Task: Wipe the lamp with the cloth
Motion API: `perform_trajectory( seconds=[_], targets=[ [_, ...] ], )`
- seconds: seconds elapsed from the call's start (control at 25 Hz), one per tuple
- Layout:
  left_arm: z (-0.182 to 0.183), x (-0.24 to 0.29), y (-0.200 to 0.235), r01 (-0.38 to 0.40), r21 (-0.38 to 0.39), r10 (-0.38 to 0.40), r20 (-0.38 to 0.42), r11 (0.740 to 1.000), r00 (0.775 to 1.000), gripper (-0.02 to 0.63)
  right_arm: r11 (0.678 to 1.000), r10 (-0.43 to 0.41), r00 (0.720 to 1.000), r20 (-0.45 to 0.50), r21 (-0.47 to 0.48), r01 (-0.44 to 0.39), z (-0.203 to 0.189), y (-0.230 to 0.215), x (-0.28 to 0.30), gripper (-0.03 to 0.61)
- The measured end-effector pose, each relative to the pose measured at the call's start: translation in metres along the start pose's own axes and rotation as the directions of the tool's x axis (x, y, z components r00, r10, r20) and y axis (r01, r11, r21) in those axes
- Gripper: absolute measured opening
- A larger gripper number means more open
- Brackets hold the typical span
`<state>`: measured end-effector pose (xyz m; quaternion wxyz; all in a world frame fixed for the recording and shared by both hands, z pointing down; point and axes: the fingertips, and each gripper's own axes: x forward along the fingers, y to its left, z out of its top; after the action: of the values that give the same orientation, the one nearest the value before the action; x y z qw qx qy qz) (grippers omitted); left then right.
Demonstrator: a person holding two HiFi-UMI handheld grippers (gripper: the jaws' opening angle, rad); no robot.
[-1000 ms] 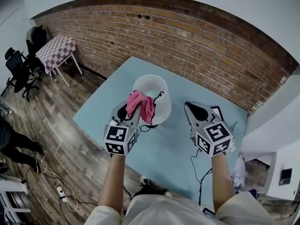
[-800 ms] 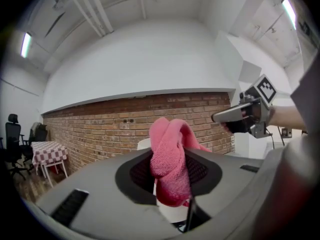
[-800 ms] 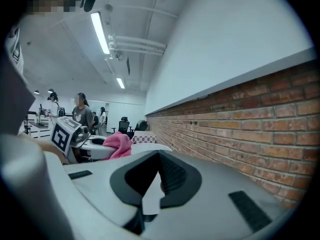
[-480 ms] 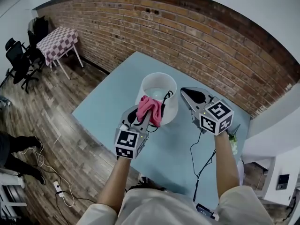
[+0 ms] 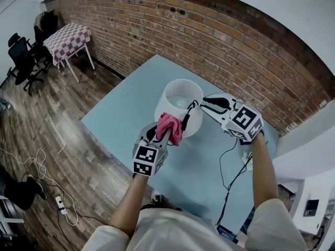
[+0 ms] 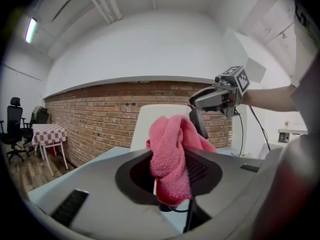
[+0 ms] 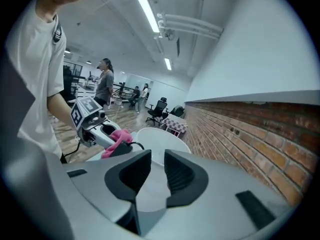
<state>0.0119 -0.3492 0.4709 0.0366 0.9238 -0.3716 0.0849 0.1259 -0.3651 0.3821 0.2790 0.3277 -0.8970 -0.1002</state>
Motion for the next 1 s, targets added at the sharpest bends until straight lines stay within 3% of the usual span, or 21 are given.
perform_trajectory(
  seconds=[0.12,0.28,0.56,0.8,1.0],
  targets=[
    [-0.015,0.0,-0.001,-0.007,-0.011,0.007,-0.036,1.0,0.999,0.138,0.991,0.097,0.995,-0.036,-0.088,-0.1,0.005,0.003,0.001,0.107],
    [-0.039,0.001,-0.003,-0.022,-0.032,0.019,-0.077,0.999,0.997,0.138,0.951,0.225,0.964,-0.14,-0.183,-0.248,0.001,0.012,0.004,0.107],
    [-0.052,-0.008,-0.004,-0.047,-0.077,0.04,-0.083,0.996,0.996,0.135,0.858,0.291,0.893,-0.343,-0.319,-0.402,-0.012,0.027,0.01,0.107],
    [0.0,-0.044,-0.005,-0.083,-0.102,0.087,0.037,0.991,0.995,0.133,0.79,0.314,0.838,-0.446,-0.368,-0.491,-0.016,0.023,0.018,0.107],
    [0.069,-0.059,-0.026,-0.047,-0.076,0.059,0.17,0.996,0.984,0.134,0.744,0.338,0.802,-0.492,-0.382,-0.548,-0.019,0.023,0.024,0.115]
  ],
)
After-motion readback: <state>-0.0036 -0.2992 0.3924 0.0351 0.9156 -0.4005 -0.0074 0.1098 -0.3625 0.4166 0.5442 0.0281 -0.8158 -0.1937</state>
